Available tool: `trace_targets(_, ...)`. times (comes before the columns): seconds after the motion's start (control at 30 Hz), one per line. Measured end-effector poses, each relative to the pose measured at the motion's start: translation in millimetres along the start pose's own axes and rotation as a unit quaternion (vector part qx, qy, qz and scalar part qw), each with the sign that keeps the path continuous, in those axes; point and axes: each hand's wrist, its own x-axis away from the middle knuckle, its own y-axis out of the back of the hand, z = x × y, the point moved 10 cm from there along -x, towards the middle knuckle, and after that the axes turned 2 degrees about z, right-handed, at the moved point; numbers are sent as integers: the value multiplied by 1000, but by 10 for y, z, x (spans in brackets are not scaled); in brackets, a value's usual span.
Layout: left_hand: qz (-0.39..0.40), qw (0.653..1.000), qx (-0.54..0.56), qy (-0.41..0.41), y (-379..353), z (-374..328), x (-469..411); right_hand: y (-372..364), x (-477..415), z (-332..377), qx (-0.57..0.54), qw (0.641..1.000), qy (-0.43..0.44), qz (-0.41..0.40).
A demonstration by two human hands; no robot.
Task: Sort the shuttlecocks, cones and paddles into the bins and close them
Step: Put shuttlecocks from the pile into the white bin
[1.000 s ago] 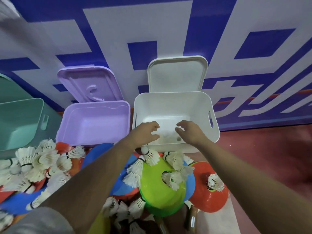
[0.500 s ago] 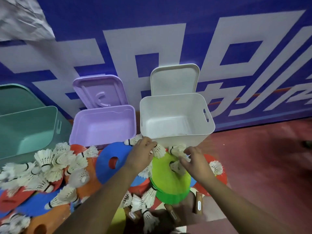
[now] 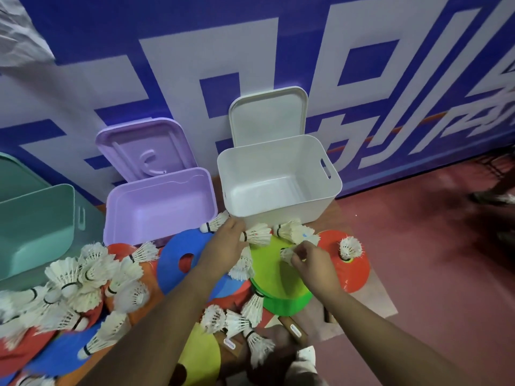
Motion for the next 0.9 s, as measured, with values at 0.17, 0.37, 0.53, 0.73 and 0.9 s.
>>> trace_targets(0.17, -16, 981, 184, 54, 192, 159, 129, 343, 12, 180, -25, 998, -4, -55)
trace_targets(0.37, 55, 950, 298, 76, 41, 141, 161, 957, 11, 521, -133, 983, 42, -117)
trace_targets(0.53, 100, 919, 375, 67, -74, -165, 188, 934, 1, 826, -104, 988, 108, -43)
trace_targets(0.73, 141, 919, 366, 38, -222, -482, 204, 710, 30, 834, -95, 986, 139, 16)
trace_targets(0.9, 103, 877, 463, 75, -343, -585, 120, 990, -18, 451, -179, 979, 87, -42)
